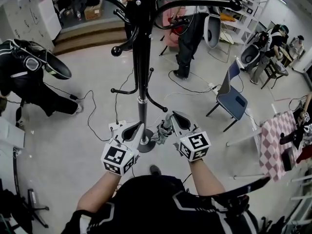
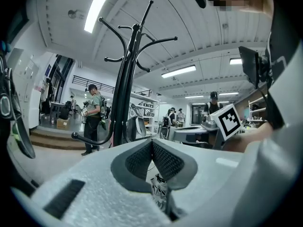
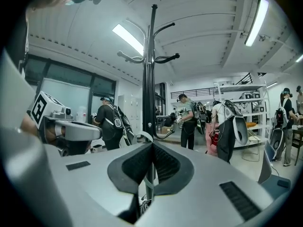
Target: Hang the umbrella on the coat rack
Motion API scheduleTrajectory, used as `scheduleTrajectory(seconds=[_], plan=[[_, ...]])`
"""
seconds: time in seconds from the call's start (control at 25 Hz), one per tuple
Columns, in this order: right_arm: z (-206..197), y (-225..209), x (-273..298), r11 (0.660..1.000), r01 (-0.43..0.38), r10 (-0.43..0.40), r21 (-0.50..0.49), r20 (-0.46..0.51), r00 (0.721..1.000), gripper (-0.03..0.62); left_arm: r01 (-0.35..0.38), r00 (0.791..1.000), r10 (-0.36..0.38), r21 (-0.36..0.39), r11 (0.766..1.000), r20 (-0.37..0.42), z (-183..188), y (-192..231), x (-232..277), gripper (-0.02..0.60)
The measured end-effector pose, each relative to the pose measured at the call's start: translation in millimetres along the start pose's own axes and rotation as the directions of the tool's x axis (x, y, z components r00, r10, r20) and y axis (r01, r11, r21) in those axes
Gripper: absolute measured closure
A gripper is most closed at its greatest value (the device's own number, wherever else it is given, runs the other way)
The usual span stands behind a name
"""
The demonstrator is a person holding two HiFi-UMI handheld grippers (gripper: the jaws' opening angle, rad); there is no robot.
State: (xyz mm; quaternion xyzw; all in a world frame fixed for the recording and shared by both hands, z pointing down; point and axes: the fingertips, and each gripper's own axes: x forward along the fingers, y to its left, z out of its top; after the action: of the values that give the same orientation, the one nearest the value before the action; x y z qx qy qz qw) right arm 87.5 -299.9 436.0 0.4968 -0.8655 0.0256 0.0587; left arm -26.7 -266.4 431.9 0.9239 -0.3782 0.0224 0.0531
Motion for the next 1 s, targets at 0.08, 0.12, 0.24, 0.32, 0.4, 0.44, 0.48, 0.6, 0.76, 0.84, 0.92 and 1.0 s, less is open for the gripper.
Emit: scheduleTrajectory(seconds=[0.08, 0.12, 0.24, 0.32, 0.4, 0.44, 0.48, 0.6, 0.76, 0.84, 0.92, 1.0], plan=[[-3.2, -1.6, 5.7, 1.000, -0.006, 0.006, -0.004, -0.006, 1.000, 0.586, -0.002, 1.000, 0.002, 0.006, 1.000, -0.005, -0.7, 1.5, 3.4, 0.572], [-4.5, -2.2, 8.5, 1.000, -0.009, 0.009, -0.010, -0.010, 1.000, 0.586, -0.004, 1.000, 0.004, 0.009, 1.000, -0.008, -1.1, 1.8, 4.9, 0.572], [-9.8, -4.8, 14.3, 1.000, -0.016, 0.015, -0.021, -0.027, 1.000, 0.586, -0.008, 1.000, 0.008, 0.015, 1.000, -0.014, -3.0, 1.5, 8.7, 0.572], [-13.0, -7.9, 17.8, 1.000, -0.011, 0.011, -0.017, -0.039, 0.999, 0.586, -0.010, 1.000, 0.011, 0.016, 1.000, -0.017, -3.9, 2.5, 10.1, 0.572], [-15.4, -10.7, 21.6, 1.000, -0.007, 0.006, -0.019, -0.053, 0.999, 0.586, -0.013, 1.000, 0.014, 0.017, 1.000, -0.023, -5.0, 4.5, 10.8, 0.572], [-16.4, -11.5, 23.0, 1.000, -0.007, 0.005, -0.026, -0.059, 0.998, 0.586, -0.015, 1.000, 0.015, 0.017, 1.000, -0.026, -6.0, 5.2, 11.1, 0.572], [-17.4, -12.1, 24.1, 0.999, -0.007, 0.005, -0.036, -0.065, 0.998, 0.586, -0.016, 0.999, 0.017, 0.017, 1.000, -0.029, -7.0, 5.6, 11.4, 0.572], [-20.5, -15.4, 27.1, 0.998, -0.004, -0.001, -0.060, -0.085, 0.996, 0.586, -0.023, 0.999, 0.023, 0.015, 1.000, -0.032, -9.2, 6.3, 12.4, 0.572], [-22.4, -19.0, 29.9, 0.995, 0.005, -0.016, -0.096, -0.118, 0.993, 0.586, -0.023, 0.999, 0.024, 0.017, 1.000, -0.037, -14.4, 5.2, 14.0, 0.572], [-23.3, -19.2, 31.7, 0.993, 0.006, -0.022, -0.115, -0.137, 0.990, 0.586, -0.021, 0.999, 0.022, 0.014, 1.000, -0.044, -18.3, 4.1, 14.9, 0.572], [-23.6, -17.6, 33.5, 0.991, -0.001, -0.020, -0.135, -0.153, 0.988, 0.586, -0.020, 0.999, 0.020, 0.012, 1.000, -0.050, -21.7, 2.6, 16.2, 0.572], [-23.0, -15.7, 34.3, 0.986, -0.012, -0.017, -0.166, -0.171, 0.985, 0.586, -0.015, 0.998, 0.016, 0.016, 1.000, -0.056, -23.9, 0.2, 19.8, 0.572]])
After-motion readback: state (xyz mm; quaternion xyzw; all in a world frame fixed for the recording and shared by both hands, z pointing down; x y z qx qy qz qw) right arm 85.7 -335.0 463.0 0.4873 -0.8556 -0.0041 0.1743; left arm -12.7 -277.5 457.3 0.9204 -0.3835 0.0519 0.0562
